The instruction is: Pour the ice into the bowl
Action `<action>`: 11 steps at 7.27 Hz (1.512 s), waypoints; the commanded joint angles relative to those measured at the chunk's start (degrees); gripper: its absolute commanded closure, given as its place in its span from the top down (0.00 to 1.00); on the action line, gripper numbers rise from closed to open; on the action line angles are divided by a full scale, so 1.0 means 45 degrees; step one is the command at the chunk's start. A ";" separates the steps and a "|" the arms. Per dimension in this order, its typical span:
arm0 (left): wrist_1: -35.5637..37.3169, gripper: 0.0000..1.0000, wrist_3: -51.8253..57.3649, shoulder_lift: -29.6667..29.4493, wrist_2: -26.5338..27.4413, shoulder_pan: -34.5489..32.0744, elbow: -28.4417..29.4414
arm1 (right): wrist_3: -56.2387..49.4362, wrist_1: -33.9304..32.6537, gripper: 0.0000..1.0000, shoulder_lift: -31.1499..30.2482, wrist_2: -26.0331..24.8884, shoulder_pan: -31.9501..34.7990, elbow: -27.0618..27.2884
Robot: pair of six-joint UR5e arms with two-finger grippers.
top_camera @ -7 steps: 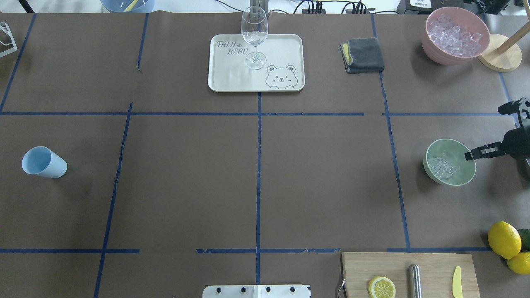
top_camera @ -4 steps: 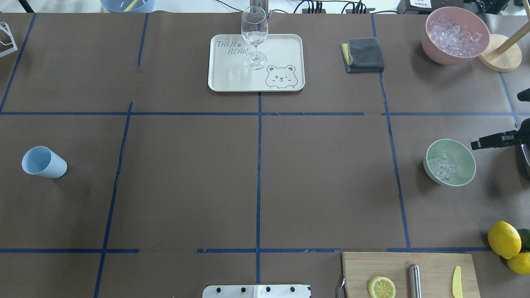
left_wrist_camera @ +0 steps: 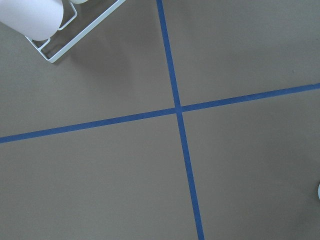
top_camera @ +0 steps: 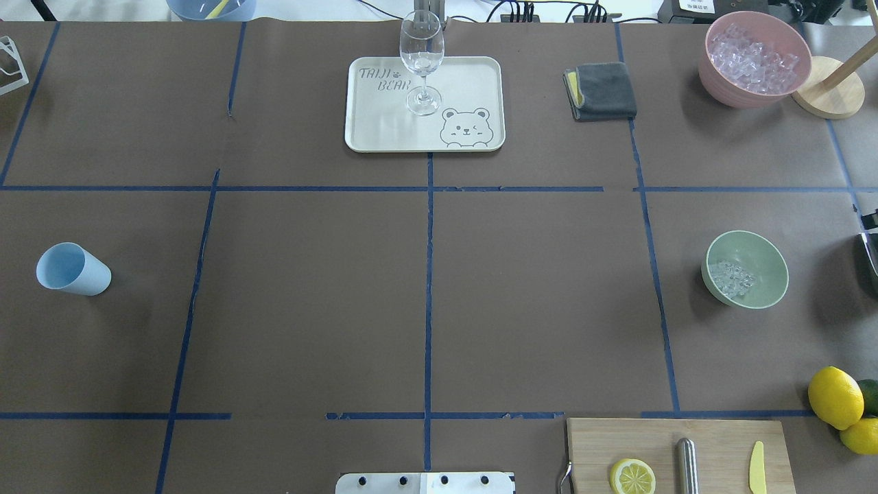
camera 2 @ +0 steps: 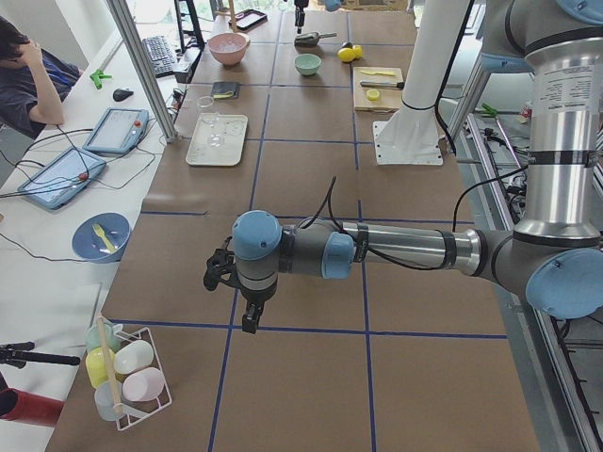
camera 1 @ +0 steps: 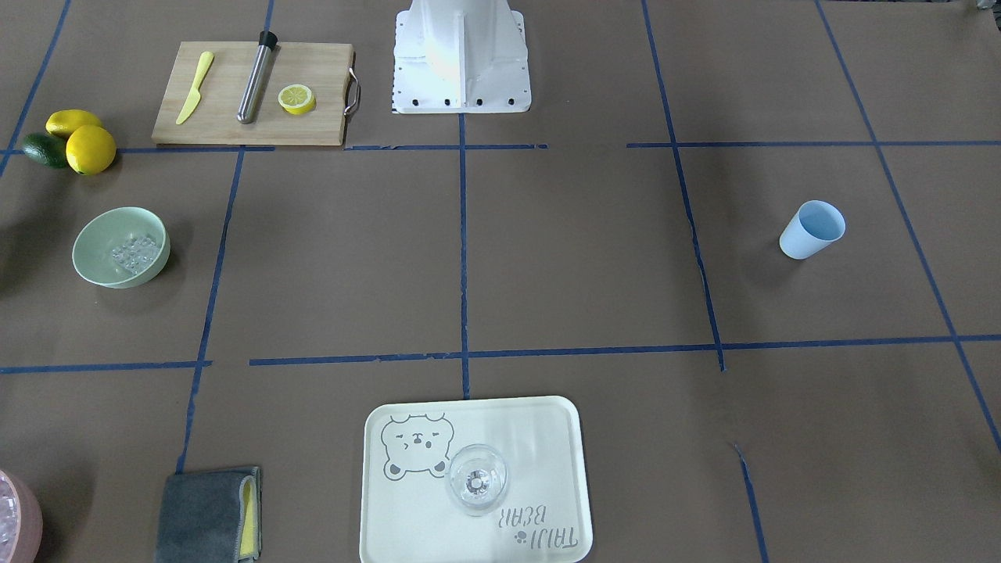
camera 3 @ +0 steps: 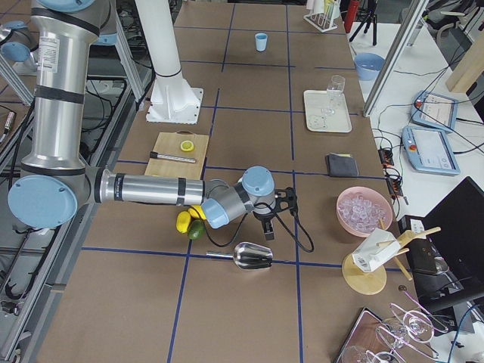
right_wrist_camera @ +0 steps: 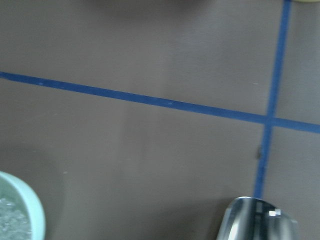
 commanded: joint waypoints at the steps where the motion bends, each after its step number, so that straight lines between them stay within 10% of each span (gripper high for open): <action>1: 0.0015 1.00 0.0000 -0.0001 0.0000 -0.0013 0.0000 | -0.4090 -0.3700 1.00 0.0391 -0.0137 0.2372 0.0062; 11: 0.0131 1.00 0.0078 0.0174 -0.0469 0.0513 0.0176 | -0.5456 -0.7993 1.00 0.0082 -0.0059 0.3593 0.1449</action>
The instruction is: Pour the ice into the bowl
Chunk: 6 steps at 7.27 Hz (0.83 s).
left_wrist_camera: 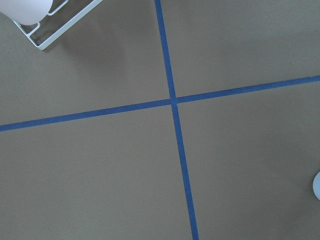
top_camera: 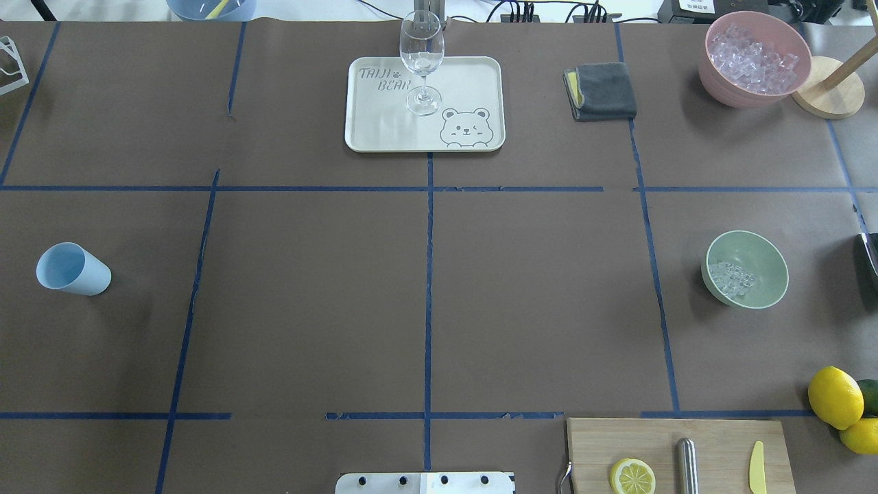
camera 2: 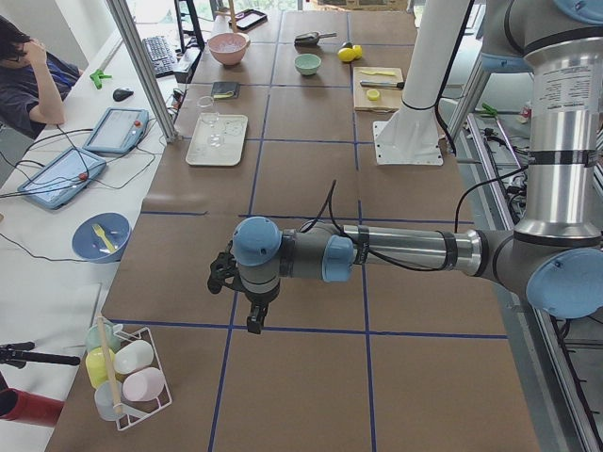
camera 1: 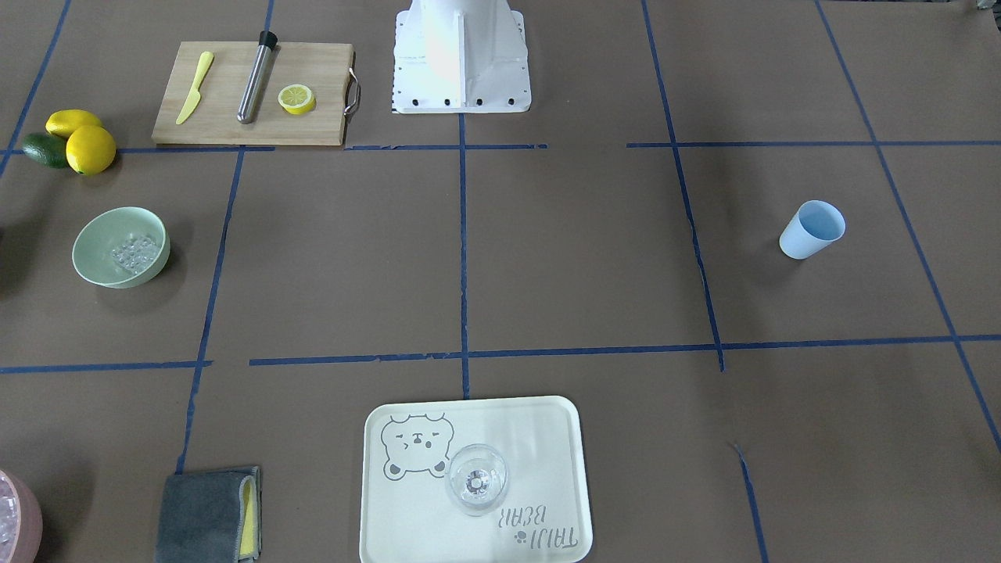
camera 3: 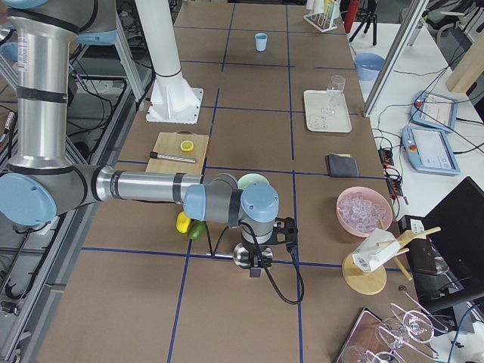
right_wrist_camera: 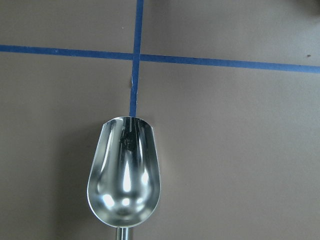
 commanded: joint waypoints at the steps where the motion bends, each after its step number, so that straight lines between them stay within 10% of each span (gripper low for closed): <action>1: 0.0028 1.00 0.0016 0.0069 -0.0057 0.0208 -0.0010 | 0.0037 -0.0125 1.00 -0.0128 0.0005 -0.0002 0.0236; 6: -0.0050 1.00 0.0016 0.0069 -0.0057 0.0208 -0.0030 | -0.0022 0.0128 1.00 -0.0148 0.0024 -0.0041 0.0216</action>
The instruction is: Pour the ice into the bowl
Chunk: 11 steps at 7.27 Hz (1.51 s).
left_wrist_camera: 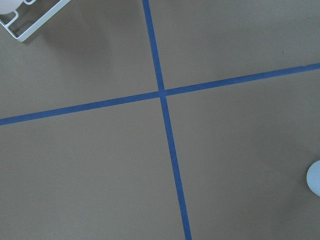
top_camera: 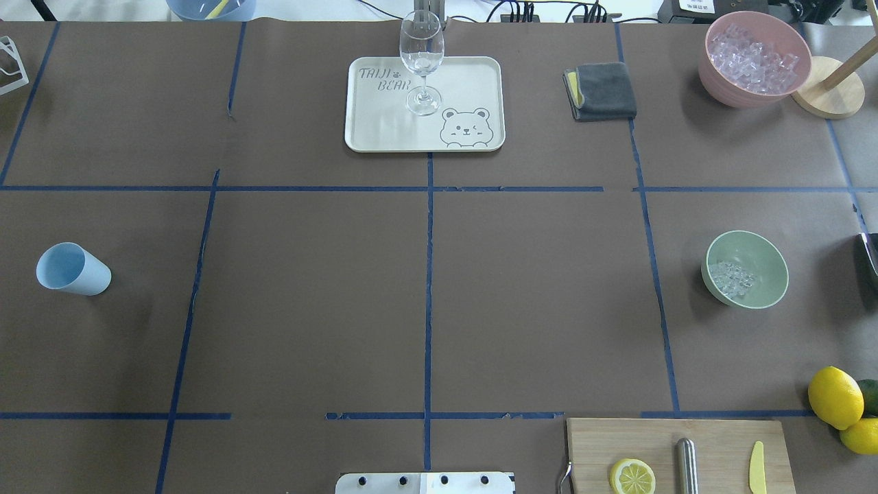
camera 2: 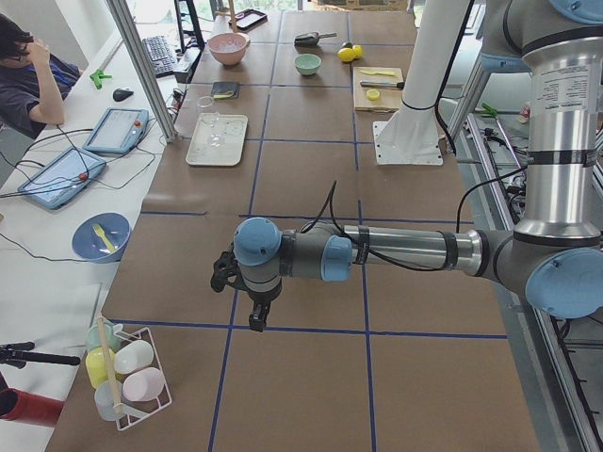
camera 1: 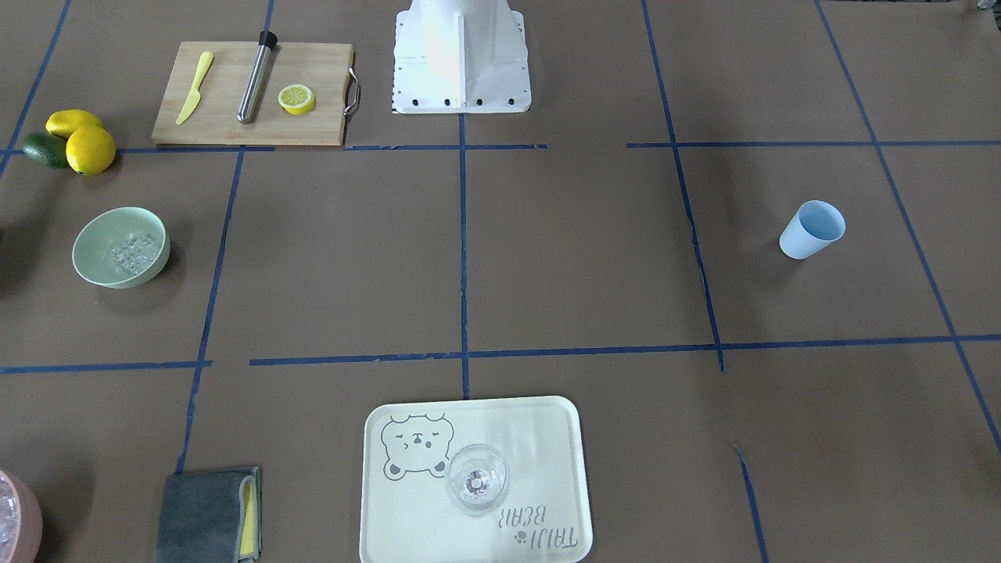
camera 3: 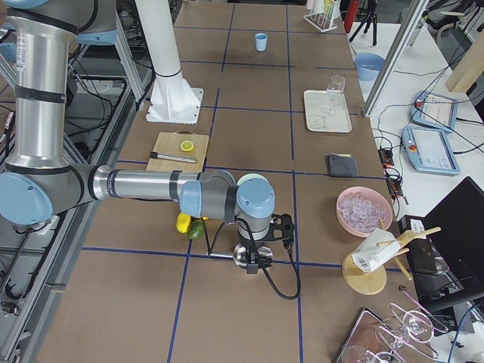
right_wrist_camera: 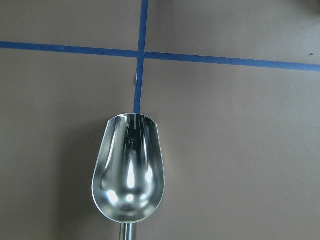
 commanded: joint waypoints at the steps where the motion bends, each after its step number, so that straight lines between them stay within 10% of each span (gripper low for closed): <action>1: -0.0016 1.00 0.0000 0.0020 0.0019 0.0001 -0.0008 | 0.0021 0.0055 1.00 0.0000 -0.0011 -0.0009 -0.0011; 11: -0.0035 1.00 0.0000 0.0001 0.0038 0.0001 0.0050 | -0.0057 0.0015 1.00 -0.0527 -0.0011 -0.0029 0.0009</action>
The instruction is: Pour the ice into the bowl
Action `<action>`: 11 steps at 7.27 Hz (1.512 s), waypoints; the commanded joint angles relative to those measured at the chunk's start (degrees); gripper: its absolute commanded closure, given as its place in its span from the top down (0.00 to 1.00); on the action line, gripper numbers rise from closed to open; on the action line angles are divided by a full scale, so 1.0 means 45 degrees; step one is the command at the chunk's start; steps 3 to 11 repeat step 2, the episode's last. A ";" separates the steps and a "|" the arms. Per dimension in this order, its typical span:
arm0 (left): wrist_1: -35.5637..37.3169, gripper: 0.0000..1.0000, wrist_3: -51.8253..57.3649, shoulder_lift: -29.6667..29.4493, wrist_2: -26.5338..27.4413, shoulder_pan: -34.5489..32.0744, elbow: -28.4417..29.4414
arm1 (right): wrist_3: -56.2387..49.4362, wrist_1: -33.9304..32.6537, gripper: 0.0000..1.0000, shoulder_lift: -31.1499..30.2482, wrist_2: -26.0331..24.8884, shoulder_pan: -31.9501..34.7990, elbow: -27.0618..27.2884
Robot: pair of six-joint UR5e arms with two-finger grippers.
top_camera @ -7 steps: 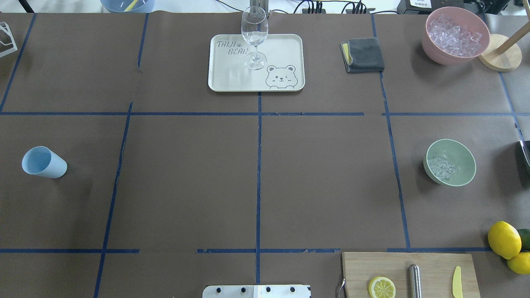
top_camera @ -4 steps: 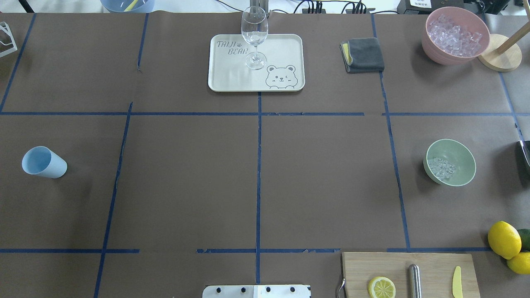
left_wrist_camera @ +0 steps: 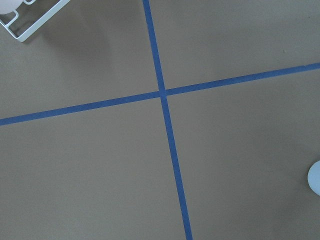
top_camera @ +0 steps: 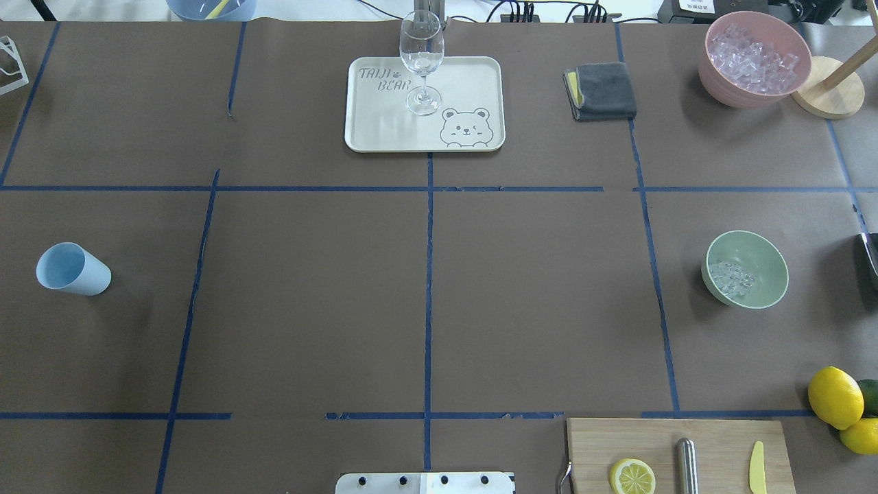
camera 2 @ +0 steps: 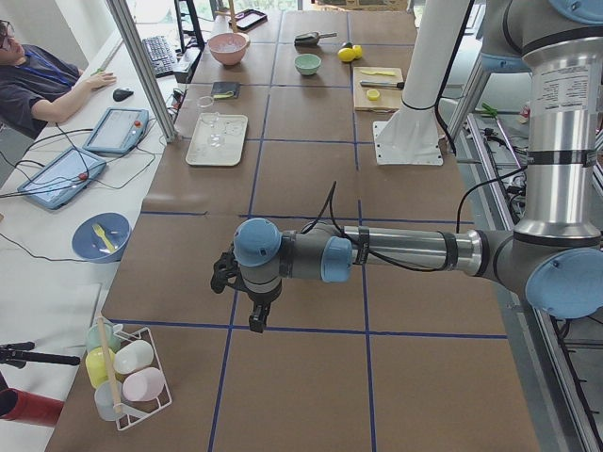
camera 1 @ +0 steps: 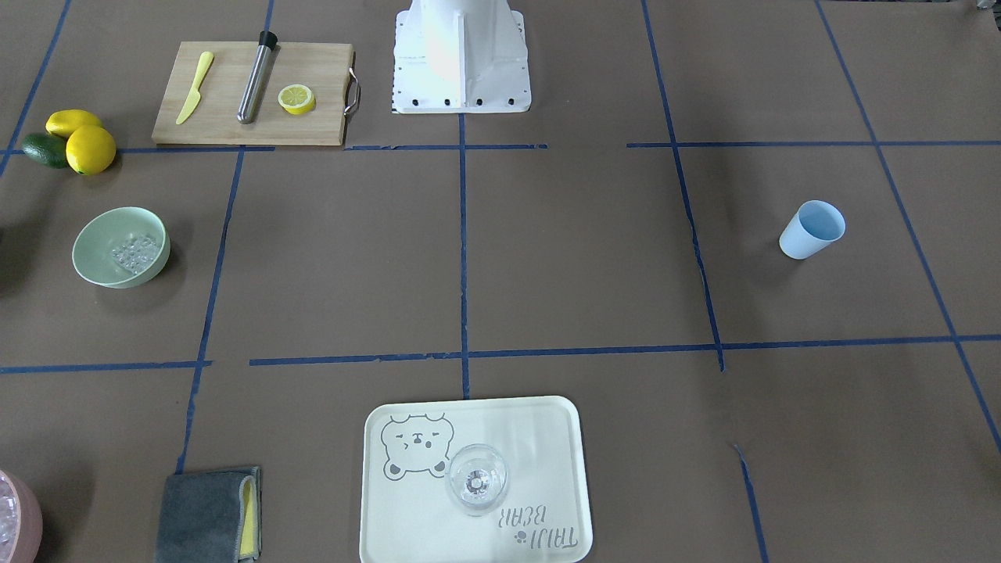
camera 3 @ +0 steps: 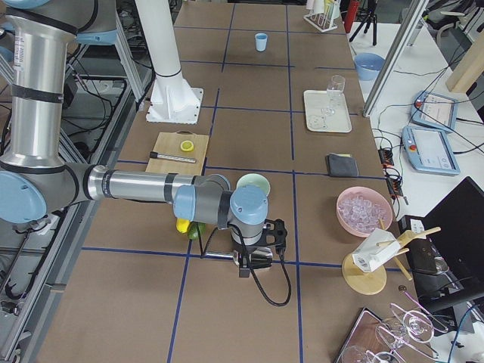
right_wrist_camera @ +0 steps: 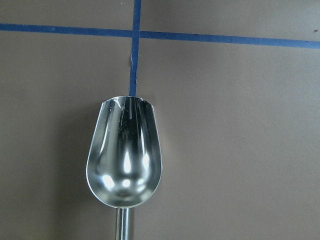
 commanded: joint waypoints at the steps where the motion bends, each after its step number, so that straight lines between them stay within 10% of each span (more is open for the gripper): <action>1: -0.0028 1.00 0.0002 -0.0020 -0.0019 0.0020 0.0001 | 0.0010 0.0035 1.00 -0.0044 -0.0068 0.0000 0.0033; 11: -0.0048 1.00 0.0002 -0.0020 0.0000 0.0020 -0.0018 | 0.0010 0.0015 1.00 -0.0063 -0.0048 0.0000 0.0033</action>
